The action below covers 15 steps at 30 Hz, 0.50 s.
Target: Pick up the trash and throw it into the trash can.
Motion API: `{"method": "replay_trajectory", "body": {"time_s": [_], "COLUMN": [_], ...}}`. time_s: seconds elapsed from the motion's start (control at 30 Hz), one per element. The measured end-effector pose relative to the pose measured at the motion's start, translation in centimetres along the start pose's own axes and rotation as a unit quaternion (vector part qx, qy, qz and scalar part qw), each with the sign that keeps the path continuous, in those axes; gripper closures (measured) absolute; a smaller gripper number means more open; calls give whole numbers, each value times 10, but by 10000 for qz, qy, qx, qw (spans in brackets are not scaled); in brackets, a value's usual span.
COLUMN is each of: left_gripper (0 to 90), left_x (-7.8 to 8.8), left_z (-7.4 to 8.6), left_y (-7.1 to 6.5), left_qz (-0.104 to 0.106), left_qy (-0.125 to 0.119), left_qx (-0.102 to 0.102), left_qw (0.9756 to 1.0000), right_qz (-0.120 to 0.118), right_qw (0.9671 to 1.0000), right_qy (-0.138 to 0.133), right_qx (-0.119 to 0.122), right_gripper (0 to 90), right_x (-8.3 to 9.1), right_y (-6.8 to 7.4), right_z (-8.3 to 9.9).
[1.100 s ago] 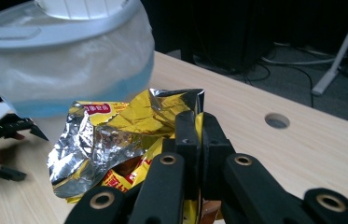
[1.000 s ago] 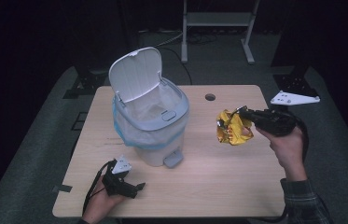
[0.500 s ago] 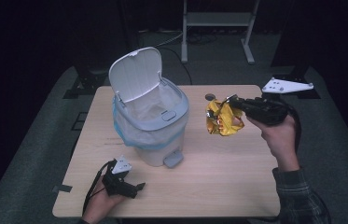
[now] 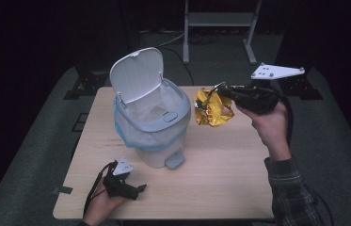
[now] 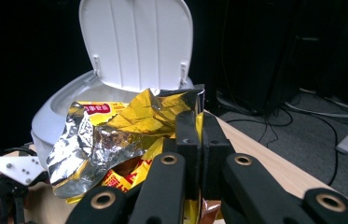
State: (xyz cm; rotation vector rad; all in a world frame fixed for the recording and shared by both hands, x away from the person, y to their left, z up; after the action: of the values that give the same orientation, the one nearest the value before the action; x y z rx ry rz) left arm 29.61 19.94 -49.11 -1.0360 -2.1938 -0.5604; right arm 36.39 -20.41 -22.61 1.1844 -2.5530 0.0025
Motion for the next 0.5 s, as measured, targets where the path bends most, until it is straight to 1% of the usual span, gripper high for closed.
{"method": "replay_trajectory", "body": {"time_s": [0.3,0.5], "left_gripper": [0,0], "left_x": [0,0], "left_z": [0,0], "left_y": [0,0], "left_qz": [-1,-4], "left_qy": [3,-6], "left_qx": [-5,-3], "left_qw": [10000,10000], "right_qz": [-188,-311], "right_qw": [9997,9993], "right_qy": [-75,-179], "right_qx": [123,122], "right_gripper": [883,883], "right_x": [-16,-25], "right_y": [14,21], "right_z": [-19,-32]}}
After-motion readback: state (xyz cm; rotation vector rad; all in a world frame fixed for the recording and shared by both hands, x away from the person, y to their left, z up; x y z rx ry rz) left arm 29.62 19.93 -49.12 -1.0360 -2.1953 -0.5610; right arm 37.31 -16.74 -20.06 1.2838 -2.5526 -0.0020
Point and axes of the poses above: each handheld gripper's, and its own axes: x roughly backward along the jaws, z roughly out of its underside, y roughly to its left, the point moved 1 cm from there along -x, roughly forward along the jaws, and after that the axes turned 7 degrees about -x, right-handed, at the moved point
